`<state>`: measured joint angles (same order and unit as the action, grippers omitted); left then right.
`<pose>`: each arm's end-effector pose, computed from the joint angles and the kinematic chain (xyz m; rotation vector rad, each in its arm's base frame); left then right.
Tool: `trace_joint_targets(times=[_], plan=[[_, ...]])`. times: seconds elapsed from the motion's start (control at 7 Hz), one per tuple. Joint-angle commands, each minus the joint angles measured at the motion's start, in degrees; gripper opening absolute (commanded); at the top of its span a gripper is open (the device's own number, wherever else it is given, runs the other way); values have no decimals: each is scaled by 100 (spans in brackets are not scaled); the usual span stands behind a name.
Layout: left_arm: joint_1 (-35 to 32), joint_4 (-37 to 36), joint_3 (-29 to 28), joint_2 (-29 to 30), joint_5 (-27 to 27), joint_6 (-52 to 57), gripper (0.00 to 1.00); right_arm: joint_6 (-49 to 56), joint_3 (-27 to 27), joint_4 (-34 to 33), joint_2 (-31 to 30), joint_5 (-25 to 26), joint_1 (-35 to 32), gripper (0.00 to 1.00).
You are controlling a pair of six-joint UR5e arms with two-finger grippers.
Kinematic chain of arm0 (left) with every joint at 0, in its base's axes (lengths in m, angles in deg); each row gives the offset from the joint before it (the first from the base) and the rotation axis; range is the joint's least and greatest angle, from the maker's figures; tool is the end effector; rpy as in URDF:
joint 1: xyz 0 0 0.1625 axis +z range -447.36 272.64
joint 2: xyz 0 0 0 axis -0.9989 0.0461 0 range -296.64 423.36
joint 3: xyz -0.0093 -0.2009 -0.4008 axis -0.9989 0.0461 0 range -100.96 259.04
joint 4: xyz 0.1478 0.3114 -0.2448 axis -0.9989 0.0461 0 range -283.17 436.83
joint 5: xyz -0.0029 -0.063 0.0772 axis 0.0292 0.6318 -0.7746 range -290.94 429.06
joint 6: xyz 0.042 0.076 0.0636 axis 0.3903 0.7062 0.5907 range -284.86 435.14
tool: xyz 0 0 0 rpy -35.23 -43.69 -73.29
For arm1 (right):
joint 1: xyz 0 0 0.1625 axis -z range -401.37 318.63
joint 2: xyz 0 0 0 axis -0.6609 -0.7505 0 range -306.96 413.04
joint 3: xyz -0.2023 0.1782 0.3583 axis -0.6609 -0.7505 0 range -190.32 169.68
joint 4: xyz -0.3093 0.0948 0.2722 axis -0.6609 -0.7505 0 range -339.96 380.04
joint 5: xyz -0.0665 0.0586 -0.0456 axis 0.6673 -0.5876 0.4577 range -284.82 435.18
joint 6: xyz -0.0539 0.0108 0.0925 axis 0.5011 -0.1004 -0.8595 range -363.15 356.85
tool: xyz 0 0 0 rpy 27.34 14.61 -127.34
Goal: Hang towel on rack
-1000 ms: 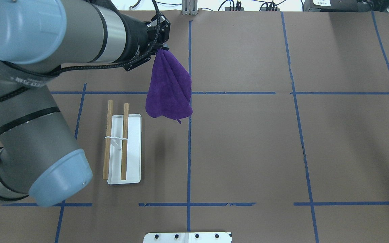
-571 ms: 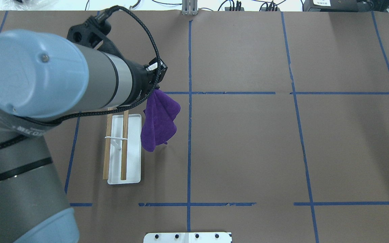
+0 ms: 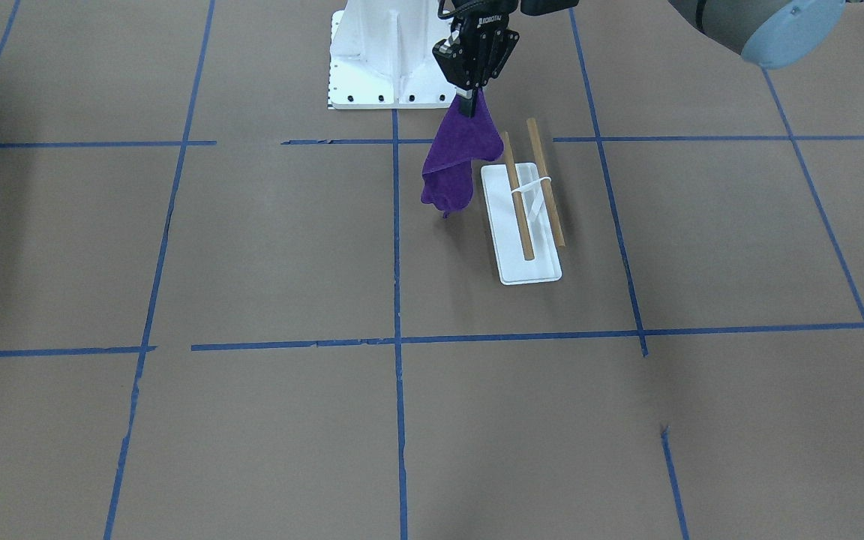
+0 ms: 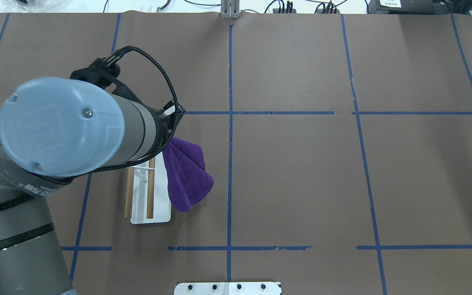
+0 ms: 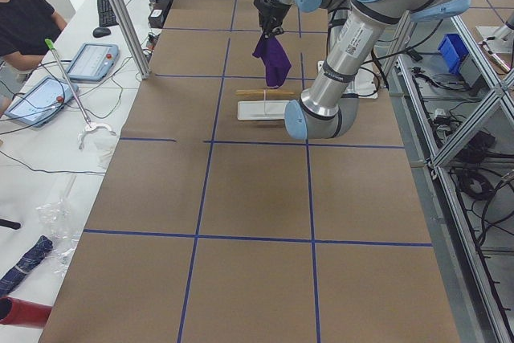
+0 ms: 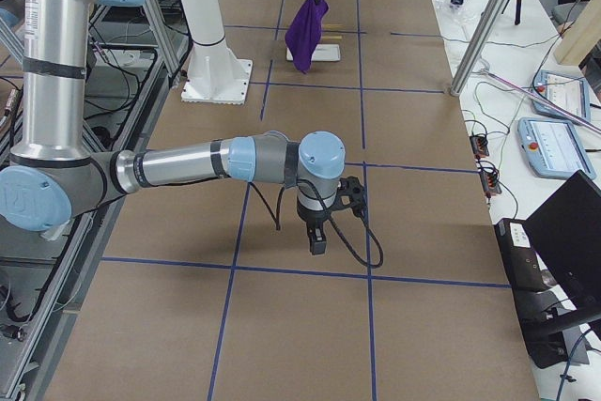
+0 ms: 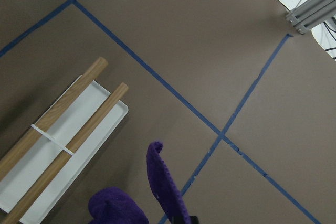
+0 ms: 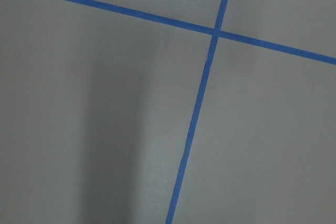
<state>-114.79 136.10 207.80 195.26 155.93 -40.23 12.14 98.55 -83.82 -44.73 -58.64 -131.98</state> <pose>0.3895 -0.3590 0.0932 0.0693 0.9015 -0.8843 0.0633 -0.4282 0.6119 0.0605 -0.7654 -0.2252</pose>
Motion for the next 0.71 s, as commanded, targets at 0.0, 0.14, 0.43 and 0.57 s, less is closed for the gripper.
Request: trace_joint_targets(times=[0.0,0.14,0.43,0.57], plan=[[-261,-205,79,-444,-12,57,0,-9,11,16,3,-4,0,100],[-288,-205,79,-733,-38,67,0,-9,20,16,3,-4,0,100],[-263,-205,193,-1322,-310,67,0,-9,47,16,3,-13,0,100],[-254,-214,193,-1473,-311,67,0,-9,55,16,3,-22,0,100]])
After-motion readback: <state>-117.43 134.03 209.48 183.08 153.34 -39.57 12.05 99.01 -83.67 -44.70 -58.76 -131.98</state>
